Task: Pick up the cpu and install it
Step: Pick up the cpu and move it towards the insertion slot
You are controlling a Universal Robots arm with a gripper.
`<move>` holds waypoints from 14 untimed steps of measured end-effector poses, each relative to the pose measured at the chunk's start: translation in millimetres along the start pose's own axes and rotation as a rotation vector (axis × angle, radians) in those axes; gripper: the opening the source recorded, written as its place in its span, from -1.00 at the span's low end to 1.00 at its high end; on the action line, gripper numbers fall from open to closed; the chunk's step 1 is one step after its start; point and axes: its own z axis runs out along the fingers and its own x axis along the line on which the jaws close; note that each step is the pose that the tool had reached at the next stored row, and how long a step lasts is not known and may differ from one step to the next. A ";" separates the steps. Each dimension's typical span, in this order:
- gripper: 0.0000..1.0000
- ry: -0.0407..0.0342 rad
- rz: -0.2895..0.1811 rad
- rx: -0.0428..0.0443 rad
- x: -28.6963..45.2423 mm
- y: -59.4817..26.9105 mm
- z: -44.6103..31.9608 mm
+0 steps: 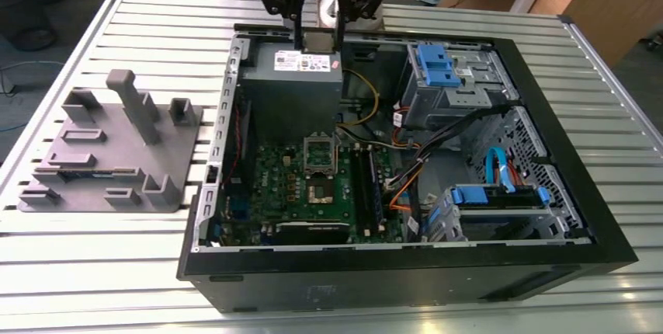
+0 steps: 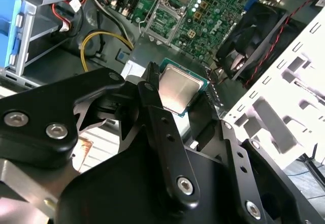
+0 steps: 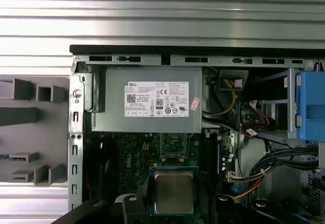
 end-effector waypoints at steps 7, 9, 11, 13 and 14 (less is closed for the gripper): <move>-0.06 0.0000 0.000 -0.0001 0.0 -10.2 8.2; -0.06 0.0001 0.000 0.0000 0.0 -12.9 10.4; -0.06 0.0000 0.000 0.0000 0.0 -15.3 12.8; -0.06 0.0000 0.000 -0.0002 0.0 -17.4 15.5; -0.06 0.0000 0.000 -0.0001 0.1 -18.5 16.8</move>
